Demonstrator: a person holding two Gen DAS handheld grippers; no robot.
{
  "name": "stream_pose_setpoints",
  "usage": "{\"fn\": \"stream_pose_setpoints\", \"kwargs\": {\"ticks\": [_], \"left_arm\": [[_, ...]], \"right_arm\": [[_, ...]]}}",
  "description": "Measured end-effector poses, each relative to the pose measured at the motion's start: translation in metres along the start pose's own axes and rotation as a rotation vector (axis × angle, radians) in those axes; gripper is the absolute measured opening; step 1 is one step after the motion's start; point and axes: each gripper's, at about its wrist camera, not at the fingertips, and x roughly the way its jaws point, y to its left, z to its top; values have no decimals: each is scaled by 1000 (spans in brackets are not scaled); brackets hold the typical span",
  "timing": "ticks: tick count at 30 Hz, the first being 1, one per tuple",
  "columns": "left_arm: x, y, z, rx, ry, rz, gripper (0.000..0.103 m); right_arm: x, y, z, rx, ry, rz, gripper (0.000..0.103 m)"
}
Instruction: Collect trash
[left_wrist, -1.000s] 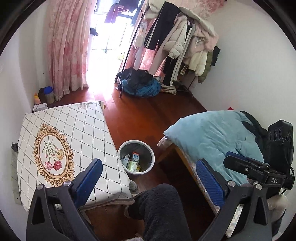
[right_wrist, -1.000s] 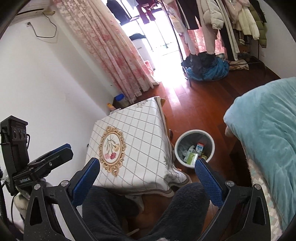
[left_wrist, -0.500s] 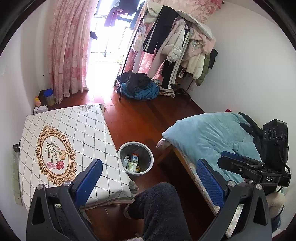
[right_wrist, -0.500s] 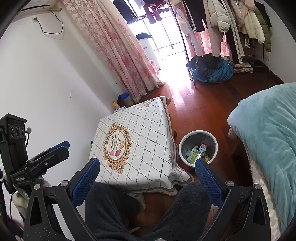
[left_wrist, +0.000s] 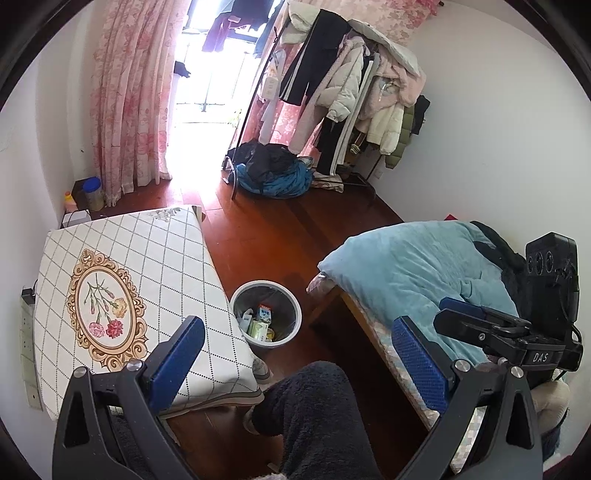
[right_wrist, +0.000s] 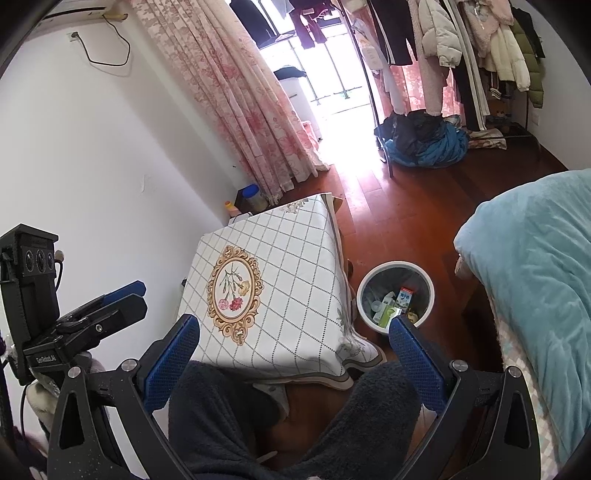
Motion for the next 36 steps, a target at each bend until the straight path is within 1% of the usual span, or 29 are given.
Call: {"fn": "stream_pose_setpoints", "kwargs": {"ticks": [12,36], "left_arm": [[-1,-6,1,7,-6,-15,103],[-4,-7,4,5,-14,-10,103]], "right_arm": [[-12,-2,0,-6,-13,-12,103],[-11,2,-1,-9,-14,-17,103]]}}
